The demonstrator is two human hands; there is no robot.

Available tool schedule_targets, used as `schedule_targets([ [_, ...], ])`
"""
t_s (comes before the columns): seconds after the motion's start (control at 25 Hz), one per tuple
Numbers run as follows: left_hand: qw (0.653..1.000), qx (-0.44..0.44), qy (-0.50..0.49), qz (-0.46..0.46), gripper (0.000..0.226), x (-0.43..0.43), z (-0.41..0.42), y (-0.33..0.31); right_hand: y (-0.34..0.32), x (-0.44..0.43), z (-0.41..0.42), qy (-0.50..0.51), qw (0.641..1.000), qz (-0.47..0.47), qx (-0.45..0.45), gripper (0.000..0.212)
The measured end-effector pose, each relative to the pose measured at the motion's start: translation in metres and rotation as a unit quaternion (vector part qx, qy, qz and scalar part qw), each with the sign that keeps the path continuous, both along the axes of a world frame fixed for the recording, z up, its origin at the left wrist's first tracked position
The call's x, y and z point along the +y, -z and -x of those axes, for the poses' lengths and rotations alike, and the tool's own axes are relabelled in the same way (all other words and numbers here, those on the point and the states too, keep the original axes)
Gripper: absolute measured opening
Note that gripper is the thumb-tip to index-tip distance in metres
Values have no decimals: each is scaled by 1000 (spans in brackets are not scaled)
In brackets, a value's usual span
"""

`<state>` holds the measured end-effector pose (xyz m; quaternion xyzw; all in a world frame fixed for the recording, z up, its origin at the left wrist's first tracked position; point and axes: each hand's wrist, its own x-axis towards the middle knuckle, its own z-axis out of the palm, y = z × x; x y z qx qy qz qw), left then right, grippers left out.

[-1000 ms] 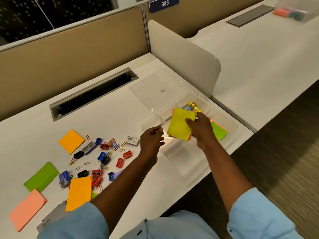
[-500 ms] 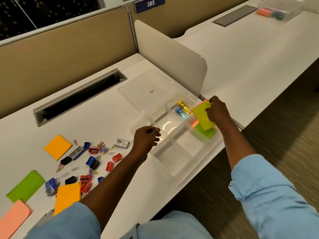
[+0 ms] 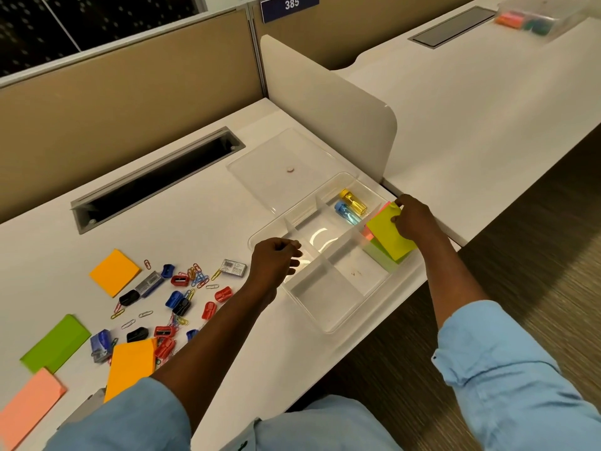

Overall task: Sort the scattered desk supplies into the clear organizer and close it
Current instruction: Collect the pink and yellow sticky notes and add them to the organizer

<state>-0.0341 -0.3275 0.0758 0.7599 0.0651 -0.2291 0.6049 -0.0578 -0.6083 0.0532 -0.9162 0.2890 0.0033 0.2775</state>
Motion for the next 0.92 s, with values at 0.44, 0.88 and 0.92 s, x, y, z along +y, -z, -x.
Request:
schedule_targets([
  [0.44, 1000, 8, -23, 3, 13, 13, 1, 2, 19, 36, 1, -27, 994, 80, 69, 33],
  [0.88, 999, 5, -47, 9, 10, 36, 10, 0, 17, 70, 10, 68, 980, 142, -118, 29],
  [0.92, 999, 5, -52, 6, 10, 40, 11, 1, 14, 80, 8, 61, 978, 144, -139, 28],
])
